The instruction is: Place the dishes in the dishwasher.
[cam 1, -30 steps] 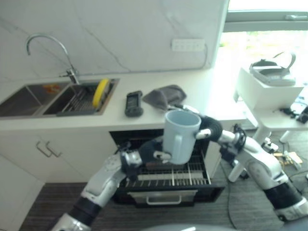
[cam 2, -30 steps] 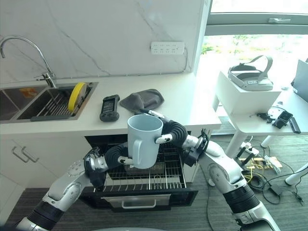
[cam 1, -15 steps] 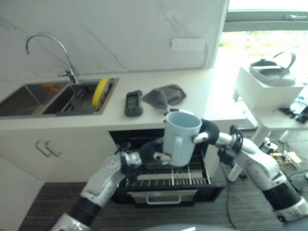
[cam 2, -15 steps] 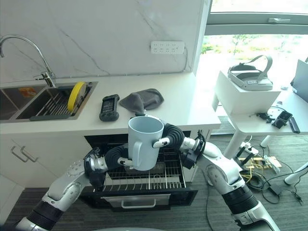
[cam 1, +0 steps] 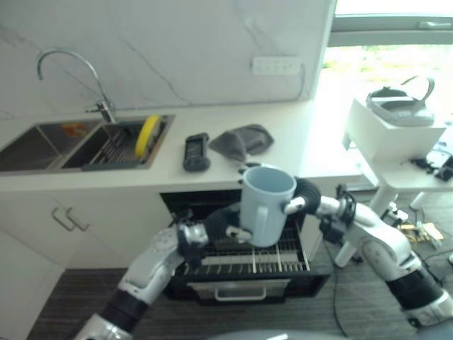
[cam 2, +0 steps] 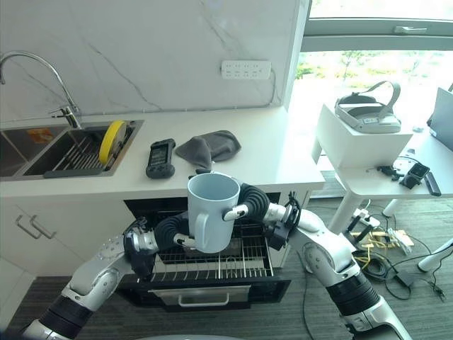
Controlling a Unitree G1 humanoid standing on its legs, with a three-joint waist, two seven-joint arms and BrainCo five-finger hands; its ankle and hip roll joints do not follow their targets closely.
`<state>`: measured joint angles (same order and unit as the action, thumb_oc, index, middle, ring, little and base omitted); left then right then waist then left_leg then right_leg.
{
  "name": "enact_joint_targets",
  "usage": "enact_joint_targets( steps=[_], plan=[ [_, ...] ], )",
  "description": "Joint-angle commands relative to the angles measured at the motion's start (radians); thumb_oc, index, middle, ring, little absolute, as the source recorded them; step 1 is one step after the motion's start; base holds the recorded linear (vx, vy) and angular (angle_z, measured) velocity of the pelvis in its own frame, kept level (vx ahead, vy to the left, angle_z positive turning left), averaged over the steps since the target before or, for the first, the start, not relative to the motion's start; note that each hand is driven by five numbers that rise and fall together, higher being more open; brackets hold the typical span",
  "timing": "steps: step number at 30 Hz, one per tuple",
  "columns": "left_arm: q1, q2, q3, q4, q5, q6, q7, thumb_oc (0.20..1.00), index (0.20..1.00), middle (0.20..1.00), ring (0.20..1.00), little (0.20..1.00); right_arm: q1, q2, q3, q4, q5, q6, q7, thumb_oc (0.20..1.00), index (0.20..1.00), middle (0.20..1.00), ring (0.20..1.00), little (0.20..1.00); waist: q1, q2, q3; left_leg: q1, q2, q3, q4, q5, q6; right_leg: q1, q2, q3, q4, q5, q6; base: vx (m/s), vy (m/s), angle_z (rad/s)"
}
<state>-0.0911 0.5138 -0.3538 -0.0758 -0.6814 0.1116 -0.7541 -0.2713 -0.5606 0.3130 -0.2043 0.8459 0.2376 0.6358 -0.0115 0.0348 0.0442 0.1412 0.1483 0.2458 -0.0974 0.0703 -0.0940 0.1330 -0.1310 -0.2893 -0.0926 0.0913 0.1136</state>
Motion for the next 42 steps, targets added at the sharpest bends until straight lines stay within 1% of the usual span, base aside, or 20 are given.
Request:
enact_joint_targets(
  steps=[1,8,11,12,13,14,18,22,25,27,28,31,38,39,40,41,42],
  plan=[
    [-0.096,0.039,-0.016,-0.019,-0.001,-0.037,-0.009,0.2,0.2,0.2,0.2,0.2,-0.131,0.017,0.018,-0.055,0.061,-0.012,0.048,1.0,1.0,1.0,1.0,1.0,0.015,-0.046,0.005,0.038,0.021,-0.026,0.01,-0.093,0.003,0.025,-0.051,0.024,0.005,-0.063,0.056,0.0,0.0,0.0],
    [-0.099,0.04,-0.023,-0.013,0.002,-0.037,-0.021,0.2,0.2,0.2,0.2,0.2,-0.137,0.014,0.031,-0.052,0.047,-0.002,0.08,1.0,1.0,1.0,1.0,1.0,0.015,-0.047,0.005,0.04,0.021,-0.027,0.01,-0.093,0.002,0.026,-0.051,0.024,0.005,-0.062,0.056,0.0,0.0,0.0],
    [-0.1,0.044,-0.026,-0.013,0.003,-0.038,-0.027,0.2,0.2,0.2,0.2,0.2,-0.143,0.011,0.035,-0.058,0.052,-0.002,0.069,1.0,1.0,1.0,1.0,1.0,0.016,-0.047,0.006,0.039,0.02,-0.026,0.01,-0.094,0.003,0.024,-0.05,0.024,0.005,-0.061,0.056,0.0,0.0,0.0],
    [-0.1,0.047,-0.024,-0.013,0.001,-0.036,-0.03,0.2,0.2,0.2,0.2,0.2,-0.144,0.011,0.034,-0.053,0.049,-0.006,0.075,0.922,0.922,0.922,0.922,0.922,0.015,-0.047,0.005,0.039,0.02,-0.026,0.01,-0.093,0.003,0.024,-0.05,0.024,0.005,-0.06,0.056,0.0,0.0,0.0],
    [-0.1,0.048,-0.024,-0.012,-0.001,-0.036,-0.034,0.2,0.2,0.2,0.2,0.2,-0.145,0.009,0.033,-0.052,0.047,-0.012,0.074,0.391,0.391,0.391,0.391,0.391,0.015,-0.047,0.005,0.04,0.02,-0.025,0.01,-0.093,0.003,0.025,-0.05,0.024,0.005,-0.06,0.056,0.0,0.0,0.0],
    [-0.099,0.046,-0.023,-0.014,0.001,-0.033,-0.033,0.2,0.2,0.2,0.2,0.2,-0.145,0.01,0.033,-0.054,0.045,-0.019,0.068,0.2,0.2,0.2,0.2,0.2,0.015,-0.047,0.005,0.04,0.02,-0.025,0.01,-0.093,0.002,0.024,-0.05,0.024,0.005,-0.061,0.056,0.0,0.0,0.0],
    [-0.096,0.044,-0.023,-0.013,0.0,-0.034,-0.034,0.2,0.2,0.2,0.2,0.2,-0.149,0.015,0.026,-0.053,0.036,-0.047,0.077,0.2,0.2,0.2,0.2,0.2,0.012,-0.045,0.005,0.04,0.019,-0.023,0.01,-0.094,0.004,0.023,-0.048,0.029,0.005,-0.061,0.055,0.0,0.0,0.0],
    [-0.085,0.04,-0.013,-0.022,0.0,-0.03,-0.036,0.2,0.2,0.2,0.2,0.2,-0.14,0.019,0.018,-0.069,0.024,-0.071,0.061,0.2,0.2,0.2,0.2,0.2,0.012,-0.043,0.006,0.041,0.018,-0.019,0.01,-0.095,0.005,0.022,-0.048,0.031,0.005,-0.061,0.055,0.0,0.0,0.0],
    [-0.085,0.039,-0.014,-0.016,-0.002,-0.035,-0.034,0.2,0.2,0.2,0.2,0.2,-0.14,0.022,0.018,-0.06,0.019,-0.106,0.07,0.2,0.2,0.2,0.2,0.2,0.015,-0.043,0.004,0.04,0.017,-0.02,0.01,-0.096,0.005,0.021,-0.049,0.029,0.005,-0.062,0.056,0.0,0.0,0.0],
    [-0.085,0.039,-0.011,-0.016,-0.002,-0.035,-0.035,0.2,0.2,0.2,0.2,0.2,-0.142,0.021,0.014,-0.06,0.013,-0.113,0.064,0.2,0.2,0.2,0.2,0.2,0.015,-0.043,0.005,0.04,0.017,-0.021,0.01,-0.095,0.006,0.021,-0.049,0.029,0.005,-0.061,0.056,0.0,0.0,0.0],
    [-0.082,0.038,-0.005,-0.016,-0.004,-0.036,-0.035,0.2,0.2,0.2,0.2,0.2,-0.134,0.022,0.01,-0.056,-0.005,-0.131,0.058,0.2,0.2,0.2,0.2,0.2,0.015,-0.042,0.005,0.04,0.017,-0.021,0.01,-0.095,0.006,0.021,-0.05,0.027,0.005,-0.061,0.056,0.0,0.0,0.0],
    [-0.076,0.034,0.004,-0.015,-0.006,-0.036,-0.026,0.2,0.2,0.2,0.2,0.2,-0.132,0.023,0.004,-0.047,-0.014,-0.151,0.046,0.2,0.2,0.2,0.2,0.2,0.019,-0.041,0.006,0.041,0.018,-0.017,0.01,-0.095,0.005,0.021,-0.05,0.019,0.005,-0.06,0.056,0.0,0.0,0.0],
    [-0.041,0.003,0.058,0.006,-0.043,-0.024,0.08,0.2,0.2,0.2,0.2,0.2,-0.097,0.041,-0.042,-0.021,-0.034,-0.199,-0.015,0.2,0.2,0.2,0.2,0.2,0.025,-0.04,0.007,0.038,0.018,-0.015,0.01,-0.094,0.004,0.019,-0.049,0.008,0.005,-0.061,0.053,0.0,0.0,0.0],
    [-0.017,-0.012,0.087,0.005,-0.038,-0.028,0.108,0.548,0.548,0.548,0.548,0.548,-0.071,0.051,-0.065,-0.019,-0.058,-0.212,-0.027,0.2,0.2,0.2,0.2,0.2,0.028,-0.039,0.01,0.037,0.018,-0.017,0.01,-0.093,0.005,0.019,-0.05,0.006,0.005,-0.061,0.051,0.0,0.0,0.0],
    [-0.015,-0.013,0.089,0.004,-0.038,-0.028,0.111,0.589,0.589,0.589,0.589,0.589,-0.069,0.052,-0.066,-0.02,-0.059,-0.212,-0.028,0.2,0.2,0.2,0.2,0.2,0.028,-0.039,0.01,0.037,0.018,-0.018,0.01,-0.093,0.005,0.019,-0.05,0.005,0.005,-0.061,0.051,0.0,0.0,0.0],
    [-0.004,-0.013,0.113,0.006,-0.045,-0.031,0.142,1.0,1.0,1.0,1.0,1.0,-0.054,0.048,-0.083,-0.016,-0.066,-0.225,-0.038,0.2,0.2,0.2,0.2,0.2,0.031,-0.04,0.012,0.035,0.018,-0.02,0.01,-0.092,0.004,0.019,-0.05,0.003,0.005,-0.061,0.051,0.0,0.0,0.0],
    [0.0,-0.015,0.123,0.012,-0.047,-0.035,0.148,1.0,1.0,1.0,1.0,1.0,-0.046,0.047,-0.091,-0.015,-0.068,-0.229,-0.041,0.2,0.2,0.2,0.2,0.2,0.032,-0.04,0.012,0.035,0.018,-0.02,0.01,-0.092,0.004,0.019,-0.05,0.001,0.005,-0.061,0.051,0.0,0.0,0.0]
  ],
)
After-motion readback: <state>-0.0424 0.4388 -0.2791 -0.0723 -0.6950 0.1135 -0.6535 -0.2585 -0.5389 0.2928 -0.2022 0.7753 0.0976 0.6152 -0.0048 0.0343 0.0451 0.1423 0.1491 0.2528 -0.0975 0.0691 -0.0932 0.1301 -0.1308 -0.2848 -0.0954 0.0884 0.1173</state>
